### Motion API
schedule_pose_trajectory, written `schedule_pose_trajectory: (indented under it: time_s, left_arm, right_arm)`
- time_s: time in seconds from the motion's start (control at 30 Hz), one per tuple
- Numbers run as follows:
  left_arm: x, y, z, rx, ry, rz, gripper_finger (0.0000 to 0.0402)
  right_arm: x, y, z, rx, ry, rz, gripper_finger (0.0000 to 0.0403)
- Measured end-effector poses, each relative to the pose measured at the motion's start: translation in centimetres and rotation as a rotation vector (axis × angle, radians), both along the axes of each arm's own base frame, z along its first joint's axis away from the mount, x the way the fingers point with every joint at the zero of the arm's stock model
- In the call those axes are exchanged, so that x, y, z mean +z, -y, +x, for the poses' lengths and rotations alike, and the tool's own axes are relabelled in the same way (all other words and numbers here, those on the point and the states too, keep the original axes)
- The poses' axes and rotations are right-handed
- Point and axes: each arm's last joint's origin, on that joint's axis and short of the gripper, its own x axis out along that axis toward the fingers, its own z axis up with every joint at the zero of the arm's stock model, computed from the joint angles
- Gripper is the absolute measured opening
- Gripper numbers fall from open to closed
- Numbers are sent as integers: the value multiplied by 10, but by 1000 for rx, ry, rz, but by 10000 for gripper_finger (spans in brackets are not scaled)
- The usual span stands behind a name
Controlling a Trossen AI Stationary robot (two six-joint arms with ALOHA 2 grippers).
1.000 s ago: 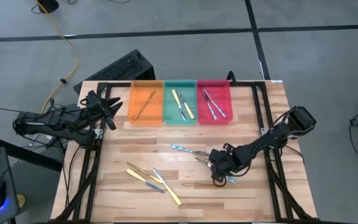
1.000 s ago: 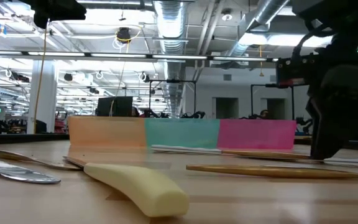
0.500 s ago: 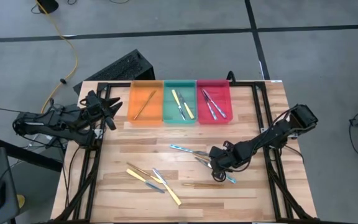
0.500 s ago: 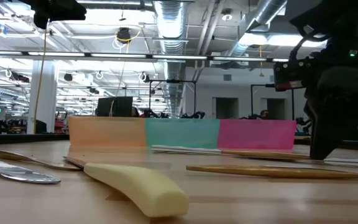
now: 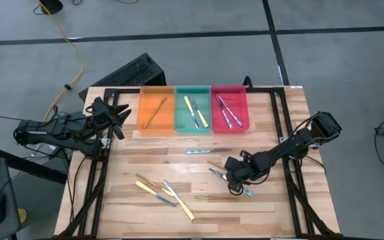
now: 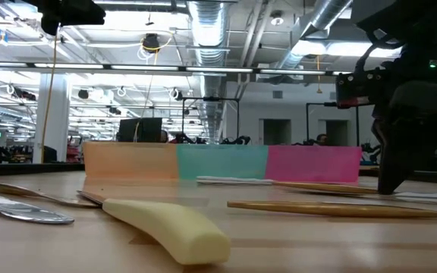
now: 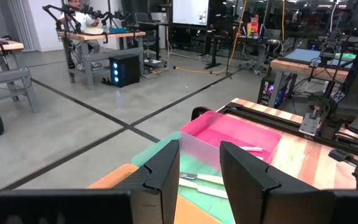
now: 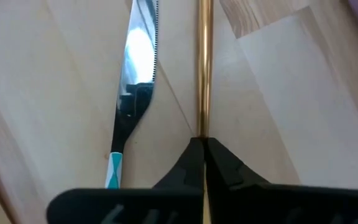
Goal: Sort silverware by color (type)
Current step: Put the gold table knife into the orange bin
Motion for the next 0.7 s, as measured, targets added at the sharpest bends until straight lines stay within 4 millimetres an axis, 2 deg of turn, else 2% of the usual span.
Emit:
schedule_pose_trajectory:
  time_s: [0.47, 0.7]
  left_arm:
    - [-1, 0, 0, 0, -8, 3, 100]
    - [-1, 0, 0, 0, -7, 2, 100]
  right_arm:
    - [30, 6, -1, -16, 96, -47, 33]
    - [33, 7, -1, -3, 113, -89, 55]
